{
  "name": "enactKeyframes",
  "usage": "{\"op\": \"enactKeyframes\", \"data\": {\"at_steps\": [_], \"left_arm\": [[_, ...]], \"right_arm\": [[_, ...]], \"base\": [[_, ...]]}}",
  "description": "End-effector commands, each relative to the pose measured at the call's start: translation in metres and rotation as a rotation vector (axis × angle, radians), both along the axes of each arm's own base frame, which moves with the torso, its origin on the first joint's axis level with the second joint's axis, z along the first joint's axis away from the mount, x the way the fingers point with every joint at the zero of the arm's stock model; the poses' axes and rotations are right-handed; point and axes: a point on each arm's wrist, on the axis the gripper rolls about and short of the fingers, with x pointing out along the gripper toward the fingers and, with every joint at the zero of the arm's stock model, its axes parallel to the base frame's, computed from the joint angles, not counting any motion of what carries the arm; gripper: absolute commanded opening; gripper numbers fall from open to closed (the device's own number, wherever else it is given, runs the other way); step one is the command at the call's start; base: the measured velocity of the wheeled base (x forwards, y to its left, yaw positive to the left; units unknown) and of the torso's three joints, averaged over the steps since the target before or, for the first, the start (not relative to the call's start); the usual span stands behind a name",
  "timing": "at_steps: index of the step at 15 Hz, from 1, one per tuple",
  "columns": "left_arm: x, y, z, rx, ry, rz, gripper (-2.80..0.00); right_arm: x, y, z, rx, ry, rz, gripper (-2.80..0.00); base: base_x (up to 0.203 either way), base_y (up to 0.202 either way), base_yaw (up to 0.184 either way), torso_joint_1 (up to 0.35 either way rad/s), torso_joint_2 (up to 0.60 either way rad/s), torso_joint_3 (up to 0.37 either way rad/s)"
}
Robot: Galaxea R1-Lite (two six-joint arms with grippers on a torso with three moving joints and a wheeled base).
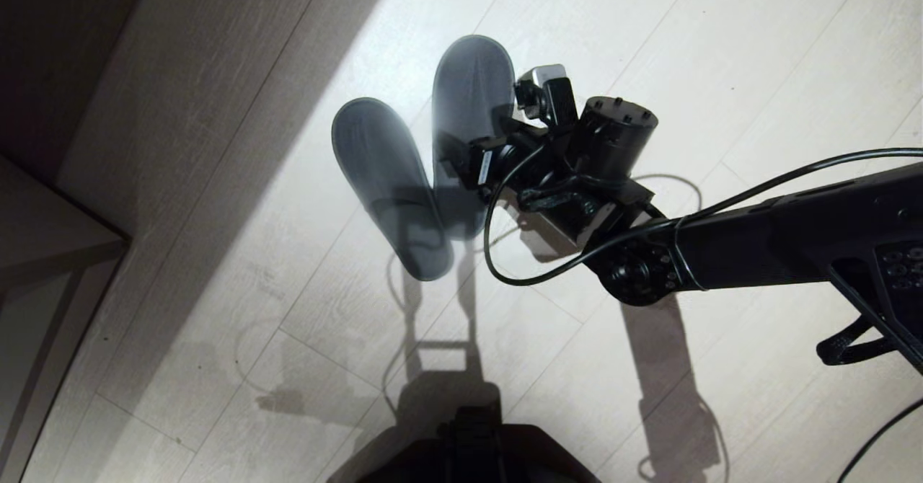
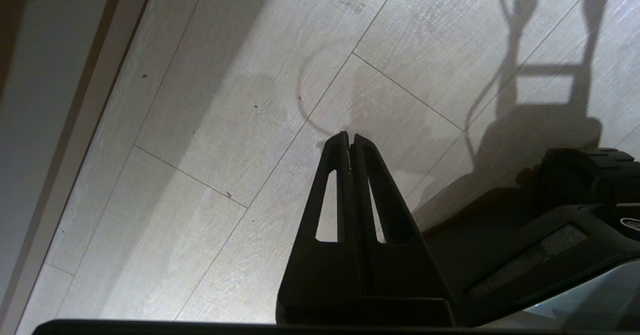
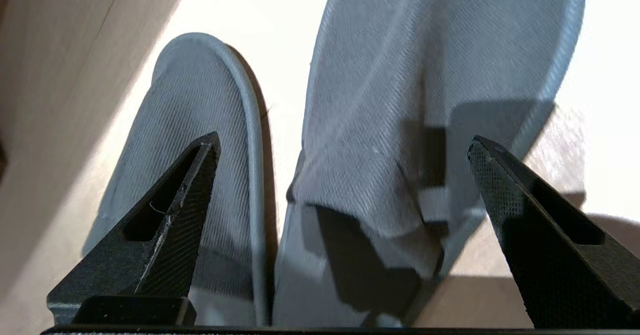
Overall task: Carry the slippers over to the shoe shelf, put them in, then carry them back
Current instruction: Pick up the slippers on the floor
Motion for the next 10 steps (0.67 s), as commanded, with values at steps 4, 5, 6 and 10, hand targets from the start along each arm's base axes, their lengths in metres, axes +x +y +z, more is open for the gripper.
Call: {"op": "enactKeyframes", "data": {"at_steps": [4, 5, 6, 10], "left_arm": [[0.000, 0.000, 0.000, 0.000, 0.000, 0.000, -2.80], [0.000, 0.000, 0.000, 0.000, 0.000, 0.000, -2.80], [0.000, 0.000, 0.000, 0.000, 0.000, 0.001, -2.80], [0.000, 0.000, 0.000, -0.002, 0.000, 0.001, -2.80]], "right_arm": [[0.015, -0.008, -0.010, -0.088, -0.028, -0.158, 0.00], [0.014, -0.012, -0.007, -0.095, -0.033, -0.192, 0.00], [0.012, -0.014, -0.006, -0.097, -0.031, -0.203, 0.00], [0.019, -0.021, -0.010, -0.102, -0.024, -0.226, 0.00]], "base": [[0.000, 0.000, 0.000, 0.000, 0.00, 0.000], [0.000, 0.000, 0.000, 0.000, 0.00, 0.000], [0.000, 0.000, 0.000, 0.000, 0.00, 0.000], [0.000, 0.000, 0.000, 0.000, 0.00, 0.000]]}}
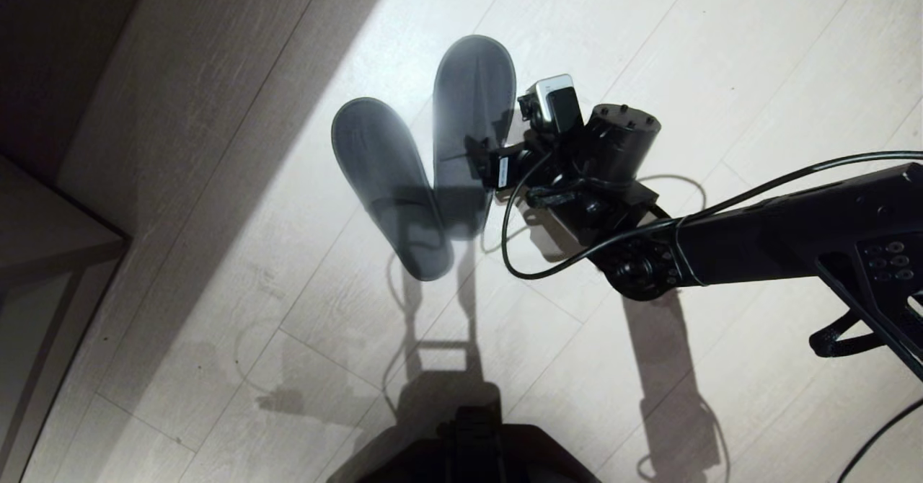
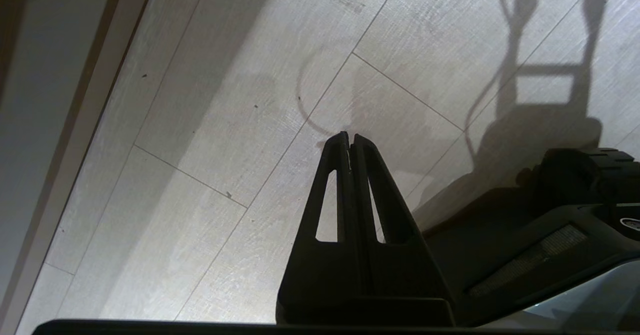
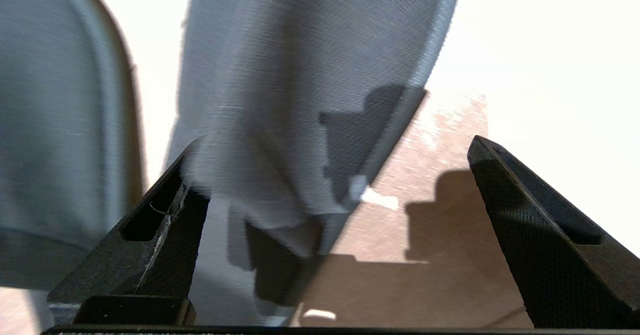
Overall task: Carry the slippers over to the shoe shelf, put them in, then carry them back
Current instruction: Pick up the slippers on the floor
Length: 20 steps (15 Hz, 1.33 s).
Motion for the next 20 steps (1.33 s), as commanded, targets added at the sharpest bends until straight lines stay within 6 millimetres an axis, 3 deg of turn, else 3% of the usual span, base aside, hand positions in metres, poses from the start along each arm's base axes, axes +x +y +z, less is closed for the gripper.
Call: {"op": "enactKeyframes", "data": {"at_steps": [1, 6, 12, 17, 20], "left_arm": [[0.000, 0.000, 0.000, -0.001, 0.000, 0.000, -2.80], [0.000, 0.000, 0.000, 0.000, 0.000, 0.000, -2.80], [0.000, 0.000, 0.000, 0.000, 0.000, 0.000, -2.80], [0.000, 0.000, 0.000, 0.002, 0.000, 0.000, -2.80], [0.000, 0.000, 0.000, 0.000, 0.000, 0.000, -2.80]], "right_arm": [[0.008, -0.006, -0.005, -0.003, 0.004, -0.021, 0.00], [0.033, -0.015, -0.010, 0.027, -0.062, -0.041, 0.00], [0.051, -0.010, -0.022, -0.006, -0.060, 0.171, 0.00], [0.073, 0.000, -0.015, -0.004, -0.113, 0.241, 0.00], [0.073, 0.006, -0.020, 0.014, -0.082, 0.324, 0.00]], "base": [[0.000, 0.000, 0.000, 0.000, 0.00, 0.000], [0.000, 0.000, 0.000, 0.000, 0.00, 0.000], [0.000, 0.000, 0.000, 0.000, 0.00, 0.000], [0.000, 0.000, 0.000, 0.000, 0.00, 0.000], [0.000, 0.000, 0.000, 0.000, 0.00, 0.000]]}}
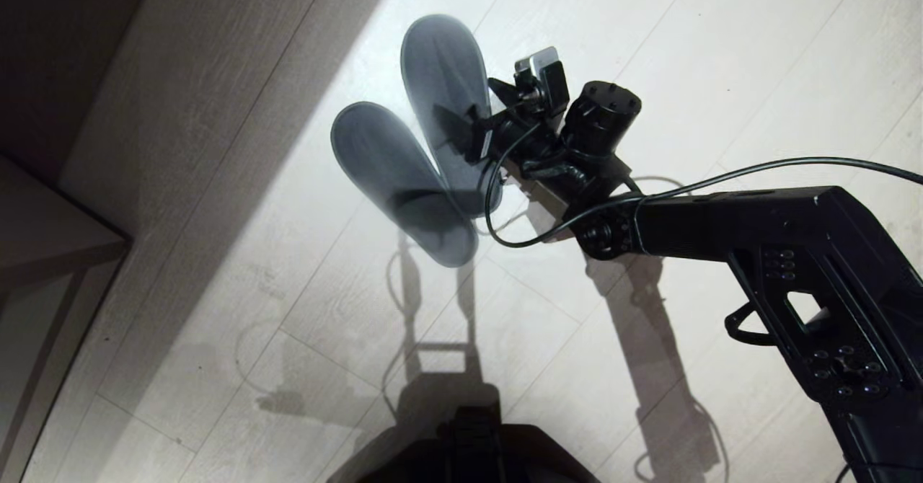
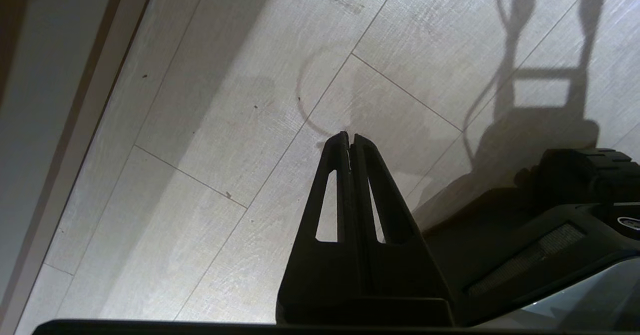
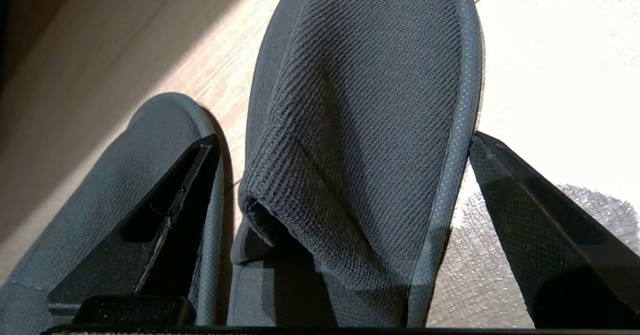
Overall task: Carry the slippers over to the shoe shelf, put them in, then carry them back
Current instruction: Pick up the slippers on the floor
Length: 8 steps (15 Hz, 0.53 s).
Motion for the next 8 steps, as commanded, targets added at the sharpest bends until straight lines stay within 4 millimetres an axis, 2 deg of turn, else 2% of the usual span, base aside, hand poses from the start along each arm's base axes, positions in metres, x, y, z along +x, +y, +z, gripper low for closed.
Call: {"op": "enactKeyframes", "data": {"at_steps": [1, 5, 8], "left_arm": [[0.000, 0.000, 0.000, 0.000, -0.001, 0.001, -2.80], [0.000, 0.000, 0.000, 0.000, -0.001, 0.001, -2.80], [0.000, 0.000, 0.000, -0.001, -0.001, 0.001, -2.80]], "right_arm": [[0.003, 0.007, -0.013, -0.003, 0.022, 0.018, 0.00], [-0.006, 0.016, -0.004, 0.017, 0.001, 0.071, 0.00], [-0.022, 0.008, 0.025, 0.031, -0.030, 0.052, 0.00]], "base": [[0.000, 0.000, 0.000, 0.000, 0.00, 0.000], [0.000, 0.000, 0.000, 0.000, 0.00, 0.000], [0.000, 0.000, 0.000, 0.000, 0.00, 0.000]]}}
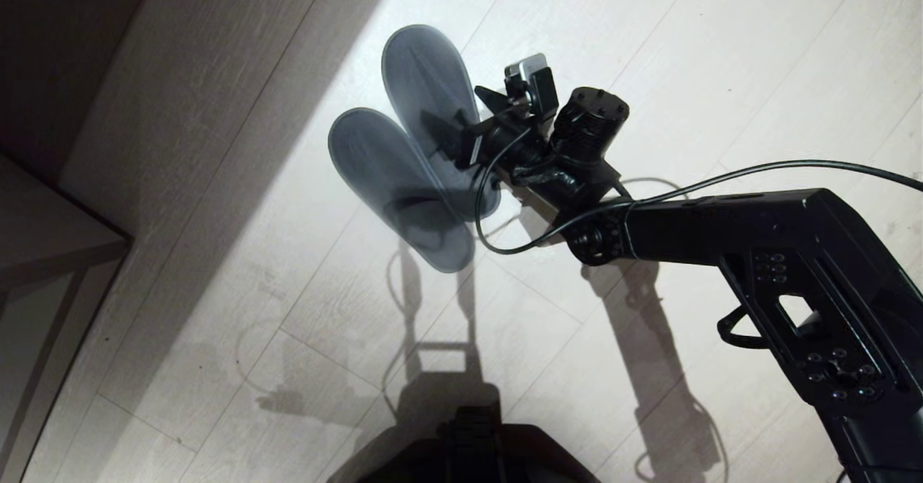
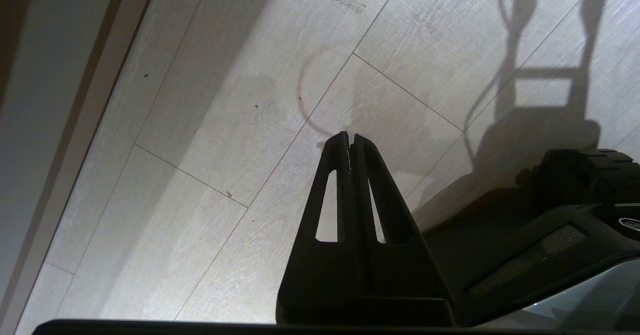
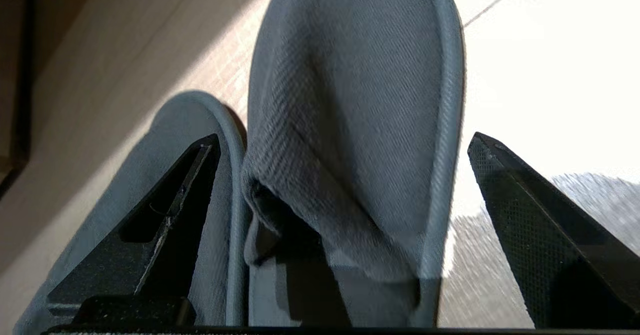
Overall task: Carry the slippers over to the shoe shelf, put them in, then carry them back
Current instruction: Pick up the slippers on the floor
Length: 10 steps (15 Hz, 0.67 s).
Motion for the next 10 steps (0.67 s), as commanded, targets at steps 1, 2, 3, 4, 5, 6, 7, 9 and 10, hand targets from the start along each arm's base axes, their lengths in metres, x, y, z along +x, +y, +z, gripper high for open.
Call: {"op": "enactKeyframes", "data": {"at_steps": [1, 2, 3, 4, 5, 6, 7, 9, 10], "left_arm": [[0.000, 0.000, 0.000, 0.000, 0.000, 0.001, -2.80], [0.000, 0.000, 0.000, 0.001, 0.000, 0.000, -2.80], [0.000, 0.000, 0.000, 0.000, 0.000, 0.000, -2.80], [0.000, 0.000, 0.000, 0.001, 0.000, 0.000, -2.80], [0.000, 0.000, 0.000, 0.003, 0.000, 0.000, -2.80], [0.000, 0.000, 0.000, 0.001, 0.000, 0.000, -2.80], [0.000, 0.000, 0.000, 0.003, 0.000, 0.002, -2.80], [0.000, 0.000, 0.000, 0.003, 0.000, 0.000, -2.80], [0.000, 0.000, 0.000, 0.001, 0.000, 0.001, -2.80]], "right_arm": [[-0.018, -0.009, 0.026, 0.010, -0.037, -0.014, 0.00], [-0.030, -0.011, 0.032, -0.006, -0.029, -0.030, 0.00], [-0.043, -0.013, 0.038, -0.018, -0.024, -0.043, 0.00], [-0.056, -0.015, 0.044, -0.026, -0.021, -0.048, 0.00], [-0.068, -0.016, 0.050, -0.029, -0.024, -0.048, 0.00], [-0.076, -0.017, 0.053, -0.035, -0.030, -0.049, 0.00], [-0.083, -0.018, 0.056, -0.048, -0.039, -0.052, 0.00], [-0.099, -0.010, 0.057, -0.056, -0.029, -0.035, 0.00], [-0.104, -0.003, 0.055, -0.054, -0.016, -0.035, 0.00]], "base": [[0.000, 0.000, 0.000, 0.000, 0.00, 0.000], [0.000, 0.000, 0.000, 0.000, 0.00, 0.000], [0.000, 0.000, 0.000, 0.000, 0.00, 0.000], [0.000, 0.000, 0.000, 0.000, 0.00, 0.000], [0.000, 0.000, 0.000, 0.000, 0.00, 0.000], [0.000, 0.000, 0.000, 0.000, 0.00, 0.000], [0.000, 0.000, 0.000, 0.000, 0.00, 0.000], [0.000, 0.000, 0.000, 0.000, 0.00, 0.000], [0.000, 0.000, 0.000, 0.000, 0.00, 0.000]]}}
